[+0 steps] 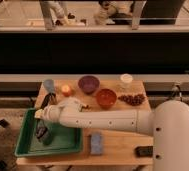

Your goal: Wipe tray with brush

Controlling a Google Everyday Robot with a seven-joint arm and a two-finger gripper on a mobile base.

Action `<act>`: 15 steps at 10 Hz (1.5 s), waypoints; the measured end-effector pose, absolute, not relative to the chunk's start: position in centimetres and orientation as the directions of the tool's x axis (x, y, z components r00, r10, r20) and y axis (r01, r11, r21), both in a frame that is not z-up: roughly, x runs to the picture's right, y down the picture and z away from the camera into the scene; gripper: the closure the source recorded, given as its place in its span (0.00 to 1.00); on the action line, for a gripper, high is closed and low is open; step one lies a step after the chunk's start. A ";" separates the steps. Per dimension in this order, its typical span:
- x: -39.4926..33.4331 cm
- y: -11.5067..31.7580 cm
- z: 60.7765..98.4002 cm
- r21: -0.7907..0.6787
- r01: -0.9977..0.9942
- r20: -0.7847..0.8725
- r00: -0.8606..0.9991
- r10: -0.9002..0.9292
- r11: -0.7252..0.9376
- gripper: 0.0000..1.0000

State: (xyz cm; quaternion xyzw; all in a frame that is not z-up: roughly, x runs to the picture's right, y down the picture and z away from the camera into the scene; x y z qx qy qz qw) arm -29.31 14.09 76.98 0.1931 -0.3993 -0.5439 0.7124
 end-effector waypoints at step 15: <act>-21.5 17.1 77.7 0.619 0.706 0.340 0.156 -0.928 0.345 0.98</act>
